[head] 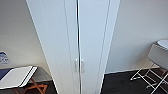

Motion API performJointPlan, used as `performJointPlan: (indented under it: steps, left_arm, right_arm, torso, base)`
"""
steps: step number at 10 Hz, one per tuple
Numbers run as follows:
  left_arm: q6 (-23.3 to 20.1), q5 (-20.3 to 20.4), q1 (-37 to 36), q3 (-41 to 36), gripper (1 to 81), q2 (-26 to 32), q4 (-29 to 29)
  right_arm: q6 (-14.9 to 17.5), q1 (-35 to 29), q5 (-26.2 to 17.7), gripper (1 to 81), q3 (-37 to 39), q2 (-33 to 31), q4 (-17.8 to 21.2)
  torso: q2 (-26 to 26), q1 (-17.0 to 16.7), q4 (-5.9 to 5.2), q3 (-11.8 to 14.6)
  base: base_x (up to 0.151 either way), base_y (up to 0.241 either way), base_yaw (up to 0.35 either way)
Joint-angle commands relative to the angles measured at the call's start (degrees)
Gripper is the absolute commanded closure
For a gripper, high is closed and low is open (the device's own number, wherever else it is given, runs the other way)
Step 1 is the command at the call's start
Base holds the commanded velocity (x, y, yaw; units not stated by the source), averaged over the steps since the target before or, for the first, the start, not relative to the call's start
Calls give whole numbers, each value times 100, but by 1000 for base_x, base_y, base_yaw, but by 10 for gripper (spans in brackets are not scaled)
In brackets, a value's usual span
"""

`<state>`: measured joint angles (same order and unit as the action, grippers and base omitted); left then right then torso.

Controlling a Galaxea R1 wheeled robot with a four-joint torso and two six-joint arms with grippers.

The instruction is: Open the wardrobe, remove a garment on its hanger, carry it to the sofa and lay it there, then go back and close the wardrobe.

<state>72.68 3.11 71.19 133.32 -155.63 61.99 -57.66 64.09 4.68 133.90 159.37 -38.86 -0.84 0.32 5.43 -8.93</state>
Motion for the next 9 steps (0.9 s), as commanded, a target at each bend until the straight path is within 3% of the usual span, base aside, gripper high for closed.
performJointPlan:
  steps: [1,4,6,9]
  left_arm:
    - [-121,-4,407,1162,10,-851,683]
    - [-342,15,892,2232,10,-1558,674]
    - [-342,-47,1076,2419,10,-1762,665]
    - [-342,-372,1174,2419,10,-1946,665]
  right_arm:
    - [88,959,-170,10,1376,841,-1332]
    - [106,1760,-161,10,2121,1328,-1754]
    - [97,2130,-169,10,2113,1381,-2099]
    - [114,2386,-178,10,2121,1443,-2117]
  torso:
    - [0,0,0,0]
    - [-2,-5,0,2]
    - [-5,-7,0,9]
    - [-9,-11,0,13]
  base:
    - [0,0,0]
    - [0,0,0]
    - [0,0,0]
    - [0,0,0]
